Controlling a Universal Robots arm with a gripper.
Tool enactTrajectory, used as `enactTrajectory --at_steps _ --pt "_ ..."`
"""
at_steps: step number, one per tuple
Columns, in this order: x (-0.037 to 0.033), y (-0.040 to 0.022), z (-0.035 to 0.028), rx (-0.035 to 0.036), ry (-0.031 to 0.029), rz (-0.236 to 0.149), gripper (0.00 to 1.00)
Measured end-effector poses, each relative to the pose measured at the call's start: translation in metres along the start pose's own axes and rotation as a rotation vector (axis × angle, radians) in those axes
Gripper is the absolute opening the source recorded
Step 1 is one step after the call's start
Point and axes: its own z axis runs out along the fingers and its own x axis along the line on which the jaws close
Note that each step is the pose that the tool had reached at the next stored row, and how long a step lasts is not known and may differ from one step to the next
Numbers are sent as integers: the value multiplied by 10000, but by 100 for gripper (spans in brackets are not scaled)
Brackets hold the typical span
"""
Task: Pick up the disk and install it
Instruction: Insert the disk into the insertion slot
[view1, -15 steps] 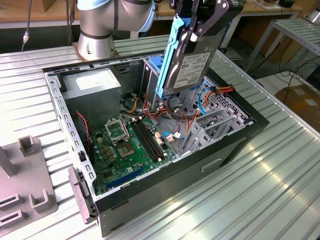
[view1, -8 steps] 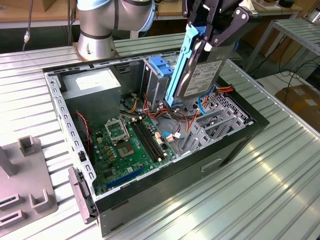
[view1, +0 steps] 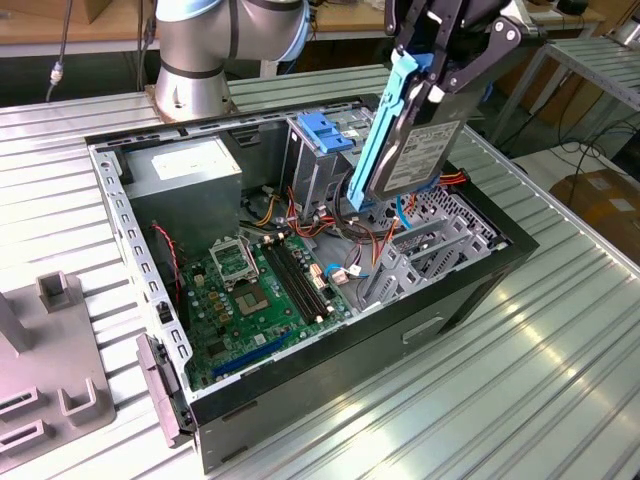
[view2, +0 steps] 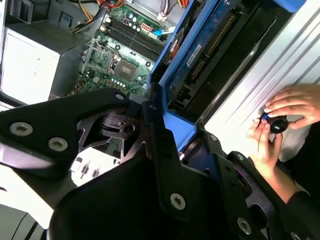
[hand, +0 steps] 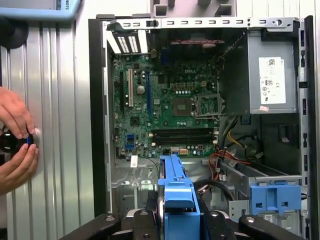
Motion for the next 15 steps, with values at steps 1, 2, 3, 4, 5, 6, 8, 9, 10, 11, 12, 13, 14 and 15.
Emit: enactTrajectory --at_steps 1,2,3,4,5,6,8,9,10,11,12,13,14,15 --pt "2 -57 2 0 -2 1 37" --pt "3 -97 3 0 -1 1 37" --pt "4 -118 4 0 0 1 37" --pt "5 -140 5 0 -1 1 37" --pt "6 -161 7 0 -1 0 37" --pt "7 -182 8 0 0 0 37" --pt "39 -238 16 0 1 1 37" --pt "72 -263 24 0 -1 1 37" --pt "99 -286 30 0 -2 0 37" --pt "116 -302 33 0 -1 1 37" --pt "149 -329 40 0 0 0 37" --pt "174 -352 53 0 -1 1 37" --pt "185 -370 66 0 -2 0 37" --pt "192 -389 80 0 -1 -1 37"
